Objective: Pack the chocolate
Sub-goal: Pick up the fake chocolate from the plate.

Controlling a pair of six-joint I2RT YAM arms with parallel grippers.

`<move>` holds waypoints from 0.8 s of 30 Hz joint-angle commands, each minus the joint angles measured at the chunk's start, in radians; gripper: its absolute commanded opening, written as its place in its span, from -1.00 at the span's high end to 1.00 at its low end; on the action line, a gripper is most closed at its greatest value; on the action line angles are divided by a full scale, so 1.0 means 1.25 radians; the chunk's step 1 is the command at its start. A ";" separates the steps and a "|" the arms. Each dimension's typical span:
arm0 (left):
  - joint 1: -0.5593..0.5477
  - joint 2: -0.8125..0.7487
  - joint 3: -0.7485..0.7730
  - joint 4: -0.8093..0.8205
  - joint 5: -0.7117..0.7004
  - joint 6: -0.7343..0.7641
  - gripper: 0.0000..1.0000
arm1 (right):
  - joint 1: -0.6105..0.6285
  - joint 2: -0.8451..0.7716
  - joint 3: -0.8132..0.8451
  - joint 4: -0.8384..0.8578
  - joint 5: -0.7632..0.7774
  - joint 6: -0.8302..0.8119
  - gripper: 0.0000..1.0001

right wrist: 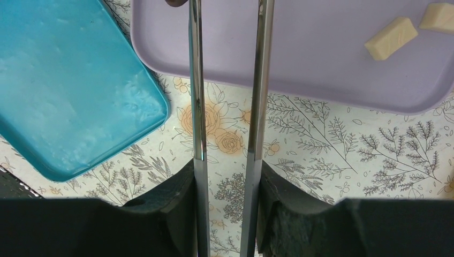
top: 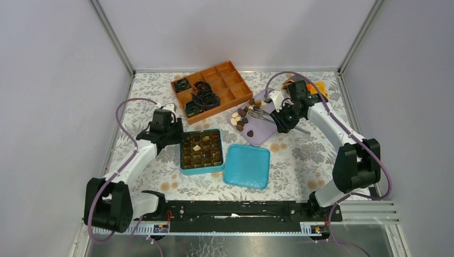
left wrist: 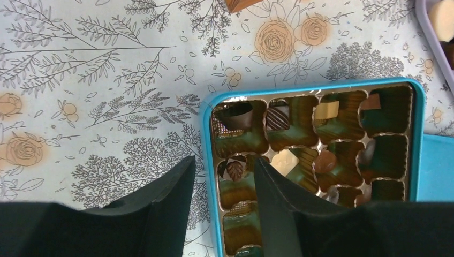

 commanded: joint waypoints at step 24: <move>0.000 0.181 0.113 -0.036 -0.029 -0.023 1.00 | -0.003 -0.112 -0.005 0.018 -0.094 0.003 1.00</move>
